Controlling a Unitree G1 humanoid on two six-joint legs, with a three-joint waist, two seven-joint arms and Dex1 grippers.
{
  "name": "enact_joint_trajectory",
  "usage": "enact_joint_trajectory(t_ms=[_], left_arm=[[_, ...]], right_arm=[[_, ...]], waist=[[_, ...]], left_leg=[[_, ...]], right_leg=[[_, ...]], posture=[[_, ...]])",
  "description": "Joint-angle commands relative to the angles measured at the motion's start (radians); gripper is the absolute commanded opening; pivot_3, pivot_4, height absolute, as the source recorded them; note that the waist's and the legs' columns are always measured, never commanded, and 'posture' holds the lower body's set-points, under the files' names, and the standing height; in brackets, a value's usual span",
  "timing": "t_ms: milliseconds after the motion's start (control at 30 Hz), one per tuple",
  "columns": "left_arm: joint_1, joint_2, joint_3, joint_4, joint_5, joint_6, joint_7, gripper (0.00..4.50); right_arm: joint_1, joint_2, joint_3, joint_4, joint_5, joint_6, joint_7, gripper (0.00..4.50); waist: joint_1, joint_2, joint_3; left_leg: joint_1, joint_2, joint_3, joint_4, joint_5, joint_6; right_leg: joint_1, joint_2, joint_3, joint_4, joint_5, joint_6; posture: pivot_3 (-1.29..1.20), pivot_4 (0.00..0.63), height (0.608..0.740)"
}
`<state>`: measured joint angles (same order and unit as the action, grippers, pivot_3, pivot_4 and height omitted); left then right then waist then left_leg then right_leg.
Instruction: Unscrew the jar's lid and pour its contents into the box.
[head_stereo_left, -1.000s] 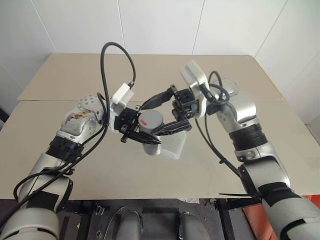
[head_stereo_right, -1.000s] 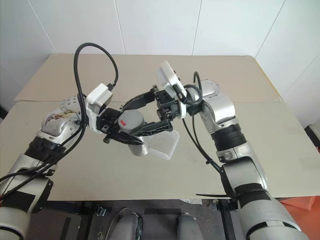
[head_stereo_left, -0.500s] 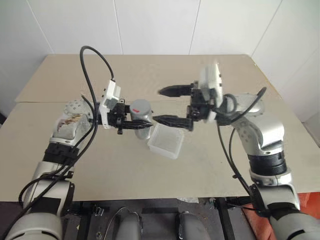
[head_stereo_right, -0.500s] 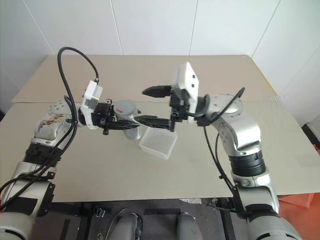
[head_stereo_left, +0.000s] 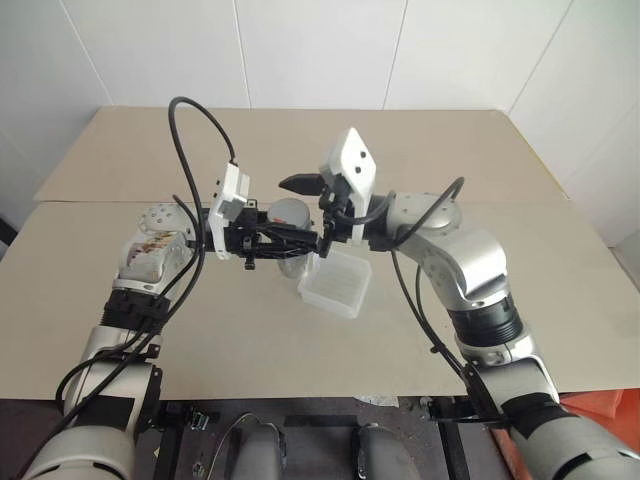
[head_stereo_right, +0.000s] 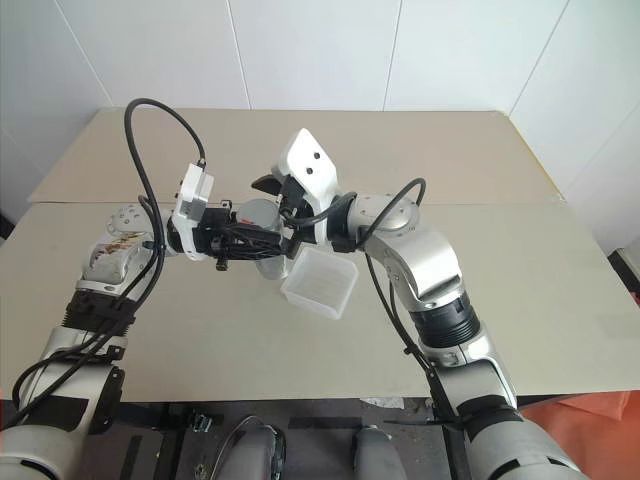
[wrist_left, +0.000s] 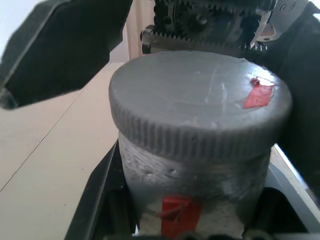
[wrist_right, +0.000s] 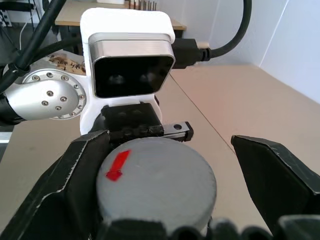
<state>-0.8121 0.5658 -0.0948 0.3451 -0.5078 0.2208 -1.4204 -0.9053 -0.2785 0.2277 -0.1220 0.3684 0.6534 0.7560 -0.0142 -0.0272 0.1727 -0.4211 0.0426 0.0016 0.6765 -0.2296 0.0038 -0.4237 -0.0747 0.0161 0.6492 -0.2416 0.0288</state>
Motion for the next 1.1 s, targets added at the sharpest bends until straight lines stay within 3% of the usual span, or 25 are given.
enact_joint_trajectory(t_ms=[33,767,1100], left_arm=[[-0.001,0.008,0.033,-0.053,-0.005,-0.002,-0.014,1.98],[0.054,0.079,0.083,-0.079,-0.006,0.016,-0.059,1.98],[0.008,0.005,0.061,-0.019,0.048,-0.016,0.000,1.98]], right_arm=[[-0.033,-0.004,-0.040,0.016,0.009,-0.011,0.004,4.45],[0.074,-0.236,-0.175,0.006,0.083,-0.105,0.176,4.45],[0.050,-0.134,-0.086,-0.126,0.109,-0.066,0.139,4.45]], waist=[[0.000,0.000,0.000],[-0.003,0.000,0.000],[0.000,0.000,0.000]], left_leg=[[0.000,0.000,0.000,0.000,0.000,0.000],[0.000,0.000,0.000,0.000,0.000,0.000],[0.000,0.000,0.000,0.001,0.000,0.000]], right_leg=[[0.000,0.000,0.000,0.000,0.000,0.000],[0.000,0.000,0.000,-0.001,0.000,0.000],[0.001,0.000,0.000,-0.001,0.000,0.000]], posture=[[0.00,0.150,0.740],[0.00,0.150,0.740],[0.00,0.150,0.740]])
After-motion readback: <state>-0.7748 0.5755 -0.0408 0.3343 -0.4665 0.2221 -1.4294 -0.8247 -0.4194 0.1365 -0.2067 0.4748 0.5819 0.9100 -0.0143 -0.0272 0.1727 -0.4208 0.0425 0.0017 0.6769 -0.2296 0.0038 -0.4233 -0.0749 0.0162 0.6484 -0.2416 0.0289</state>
